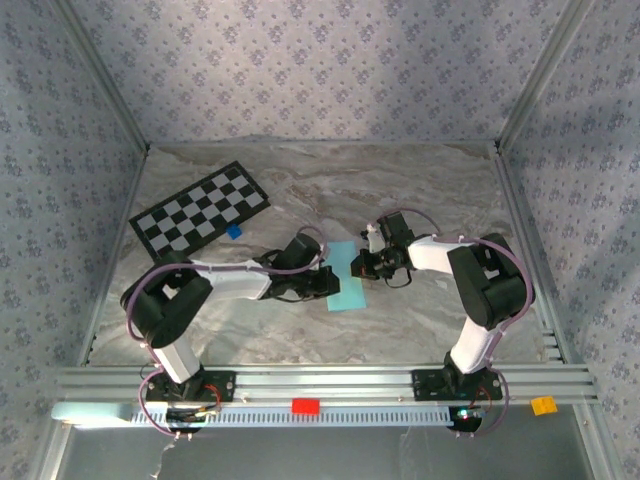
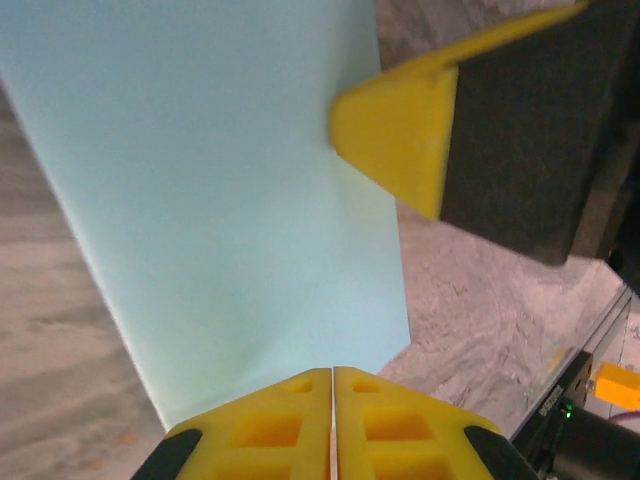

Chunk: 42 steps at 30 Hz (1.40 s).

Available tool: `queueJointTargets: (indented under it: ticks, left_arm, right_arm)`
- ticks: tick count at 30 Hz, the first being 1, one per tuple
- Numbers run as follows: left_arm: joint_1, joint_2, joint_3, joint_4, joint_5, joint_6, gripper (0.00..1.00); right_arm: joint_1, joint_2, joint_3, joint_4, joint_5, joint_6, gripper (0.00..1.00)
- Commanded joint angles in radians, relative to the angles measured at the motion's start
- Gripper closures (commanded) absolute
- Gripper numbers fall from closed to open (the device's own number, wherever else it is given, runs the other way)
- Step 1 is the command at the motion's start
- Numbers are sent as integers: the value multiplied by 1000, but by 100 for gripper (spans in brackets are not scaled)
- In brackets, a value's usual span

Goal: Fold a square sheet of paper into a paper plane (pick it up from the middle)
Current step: First fold the square sheet of paper in half at the center of the table.

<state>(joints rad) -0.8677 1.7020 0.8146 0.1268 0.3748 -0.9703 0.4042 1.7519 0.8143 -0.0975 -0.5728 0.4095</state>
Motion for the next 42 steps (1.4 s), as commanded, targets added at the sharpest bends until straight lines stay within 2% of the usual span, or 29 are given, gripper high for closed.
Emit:
queueJointTargets:
  ticks: [1, 13, 20, 25, 30, 35, 42]
  left_arm:
    - [-23, 13, 2, 2, 20, -14, 92]
    - [-63, 12, -126, 17, -26, -24, 94]
    - [-67, -65, -90, -16, -29, 11, 91]
    - [-65, -142, -63, -69, -80, 26, 92]
    - [-23, -184, -34, -132, -146, 30, 93]
    - [48, -161, 18, -132, -149, 26, 93]
    - [99, -47, 161, -151, -124, 53, 92]
  right_arm:
    - [-13, 77, -63, -184, 209, -18, 100]
    - [-12, 73, -66, -180, 211, -17, 100]
    - [-10, 74, -66, -175, 196, -26, 100]
    - [-4, 59, -63, -161, 154, -29, 100]
    - [10, 36, -27, -162, 117, -22, 100]
    - [19, -21, 13, -160, 65, 3, 100]
    - [16, -175, -1, -127, 46, 70, 81]
